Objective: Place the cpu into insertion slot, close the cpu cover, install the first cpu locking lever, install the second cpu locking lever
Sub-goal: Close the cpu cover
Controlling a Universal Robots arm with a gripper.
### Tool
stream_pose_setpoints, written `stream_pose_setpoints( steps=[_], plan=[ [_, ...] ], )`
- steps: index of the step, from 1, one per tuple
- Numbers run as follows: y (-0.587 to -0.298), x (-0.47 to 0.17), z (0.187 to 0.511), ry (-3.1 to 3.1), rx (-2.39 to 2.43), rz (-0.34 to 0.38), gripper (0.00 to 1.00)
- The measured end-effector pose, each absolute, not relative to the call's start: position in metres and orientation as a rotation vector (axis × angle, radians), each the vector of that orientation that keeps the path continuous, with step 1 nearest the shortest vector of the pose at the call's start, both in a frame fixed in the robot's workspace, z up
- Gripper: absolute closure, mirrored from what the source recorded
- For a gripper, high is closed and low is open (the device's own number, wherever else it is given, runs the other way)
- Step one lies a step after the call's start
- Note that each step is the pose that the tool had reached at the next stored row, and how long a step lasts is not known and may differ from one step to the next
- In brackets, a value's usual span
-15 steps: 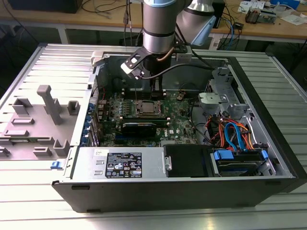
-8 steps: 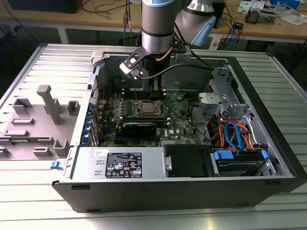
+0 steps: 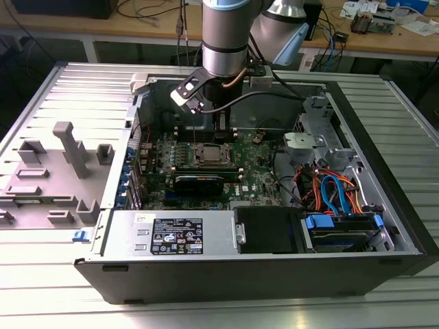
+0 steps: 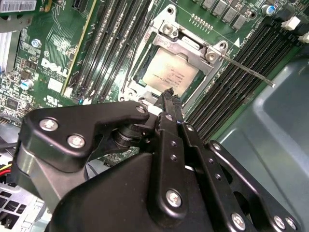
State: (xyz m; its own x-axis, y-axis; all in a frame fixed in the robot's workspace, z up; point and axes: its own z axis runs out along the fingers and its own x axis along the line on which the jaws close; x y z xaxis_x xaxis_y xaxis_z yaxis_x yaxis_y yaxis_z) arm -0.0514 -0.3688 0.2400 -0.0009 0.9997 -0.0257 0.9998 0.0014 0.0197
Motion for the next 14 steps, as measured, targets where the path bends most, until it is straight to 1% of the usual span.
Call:
stream_pose_setpoints(
  steps=[14],
  plan=[
    [-0.369,-0.071,0.222,2.211,2.186,-0.007,0.89]
  ],
)
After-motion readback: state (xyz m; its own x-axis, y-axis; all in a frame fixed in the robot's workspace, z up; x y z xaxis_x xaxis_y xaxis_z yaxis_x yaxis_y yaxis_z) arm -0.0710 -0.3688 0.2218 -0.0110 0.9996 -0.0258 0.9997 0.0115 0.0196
